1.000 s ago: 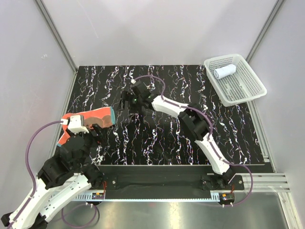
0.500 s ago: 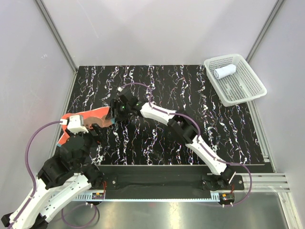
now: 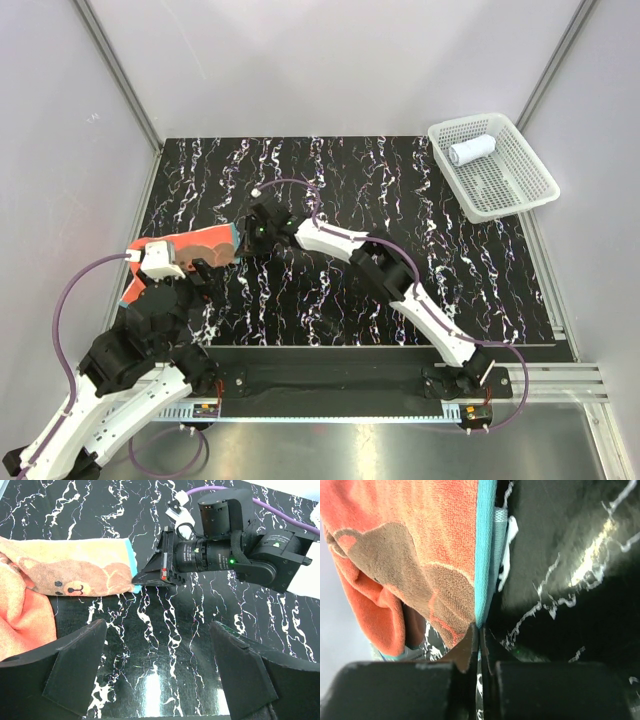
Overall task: Roll the towels
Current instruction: Move the towel to the center of the board
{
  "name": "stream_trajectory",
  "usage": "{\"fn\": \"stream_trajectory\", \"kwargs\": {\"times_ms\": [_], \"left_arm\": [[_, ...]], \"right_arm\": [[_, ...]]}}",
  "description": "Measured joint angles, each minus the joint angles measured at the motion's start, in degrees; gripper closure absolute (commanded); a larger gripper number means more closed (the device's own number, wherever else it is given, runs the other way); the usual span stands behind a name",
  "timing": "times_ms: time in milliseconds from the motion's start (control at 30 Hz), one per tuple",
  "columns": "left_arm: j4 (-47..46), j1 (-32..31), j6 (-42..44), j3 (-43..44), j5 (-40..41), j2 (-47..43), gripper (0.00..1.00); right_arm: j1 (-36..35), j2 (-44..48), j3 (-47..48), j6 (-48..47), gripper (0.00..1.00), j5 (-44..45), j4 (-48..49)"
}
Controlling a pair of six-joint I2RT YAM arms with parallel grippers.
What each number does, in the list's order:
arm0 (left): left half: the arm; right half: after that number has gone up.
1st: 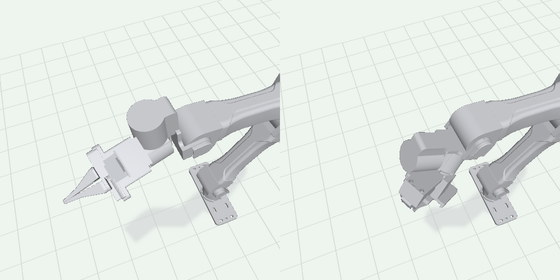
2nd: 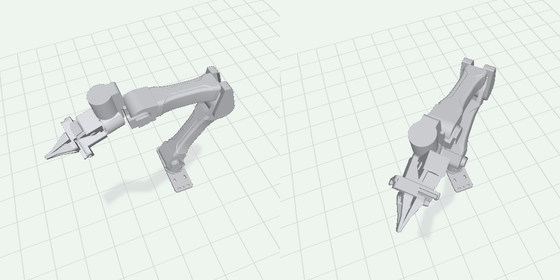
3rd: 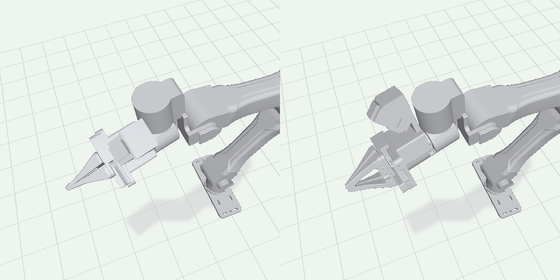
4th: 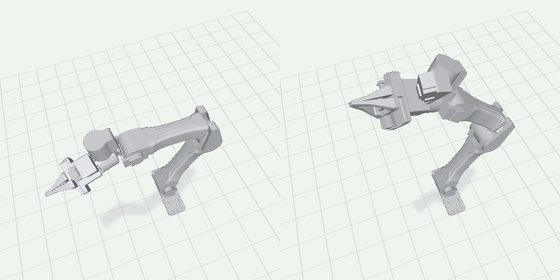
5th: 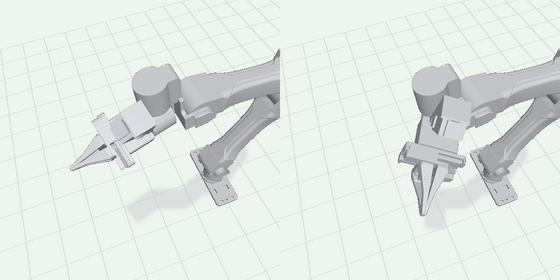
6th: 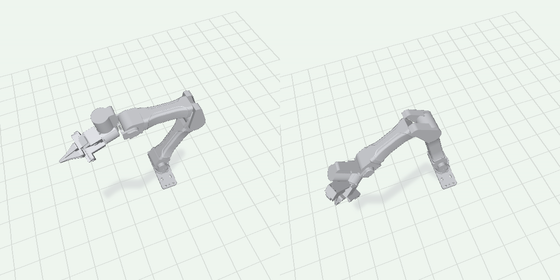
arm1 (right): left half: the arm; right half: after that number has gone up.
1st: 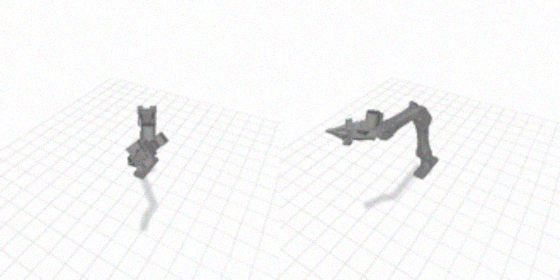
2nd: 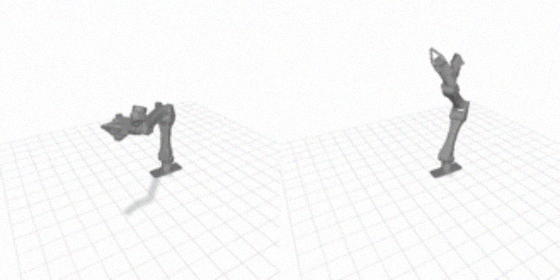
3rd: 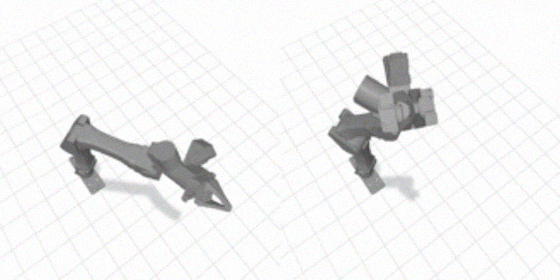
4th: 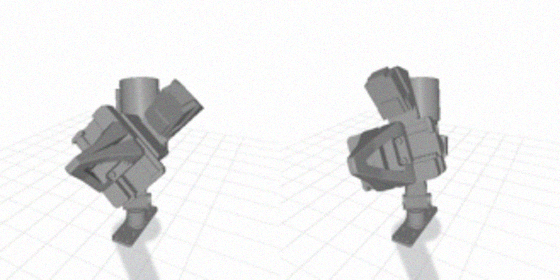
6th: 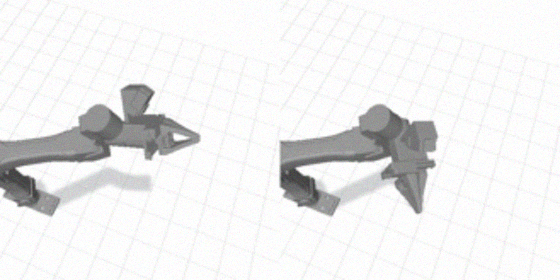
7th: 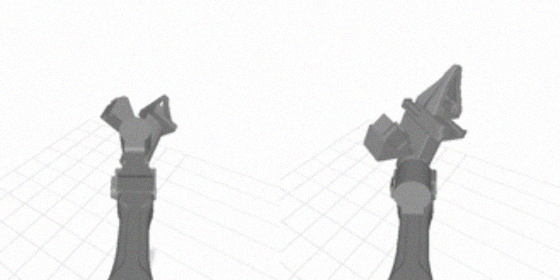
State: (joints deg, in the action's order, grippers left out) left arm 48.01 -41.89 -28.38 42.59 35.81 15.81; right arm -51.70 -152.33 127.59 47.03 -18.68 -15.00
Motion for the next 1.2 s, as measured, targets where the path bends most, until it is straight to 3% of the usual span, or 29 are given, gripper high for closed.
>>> {"fn": "stream_trajectory", "kwargs": {"times_ms": [133,367,567,600,667,700,733,900,1200], "left_arm": [[0.0,0.0,0.0,0.0,0.0,0.0,0.1],[0.0,0.09,0.02,0.0,-0.02,0.02,0.1],[0.0,0.39,0.02,0.0,-0.04,0.04,0.1],[-0.02,0.39,0.02,0.0,-0.04,0.04,0.1],[0.0,0.39,0.02,0.0,-0.04,0.04,0.1],[-0.02,0.39,0.02,0.0,-0.04,0.04,0.1],[-0.02,0.39,0.04,0.0,-0.04,0.04,0.1],[0.0,0.39,0.04,0.0,-0.04,0.04,0.1],[-0.02,0.39,0.02,0.0,-0.04,0.04,0.09]], "right_arm": [[0.13,6.23,-10.58,-0.44,1.0,1.55,2.54],[2.03,30.47,-45.33,-4.83,1.0,8.5,2.45],[4.15,50.34,-64.02,-8.72,0.98,19.56,-7.13],[4.52,52.74,-65.85,-8.87,0.91,20.63,-8.39],[6.29,57.75,-69.83,-8.98,0.67,22.6,-10.45],[7.74,59.8,-71.65,-9.07,0.51,23.28,-11.23],[9.31,61.44,-73.09,-9.03,0.43,24.11,-12.09],[14.19,65.46,-76.54,-9.75,0.39,26.99,-14.97],[15.56,62.88,-72.28,-10.97,0.52,26.43,-12.96]]}}
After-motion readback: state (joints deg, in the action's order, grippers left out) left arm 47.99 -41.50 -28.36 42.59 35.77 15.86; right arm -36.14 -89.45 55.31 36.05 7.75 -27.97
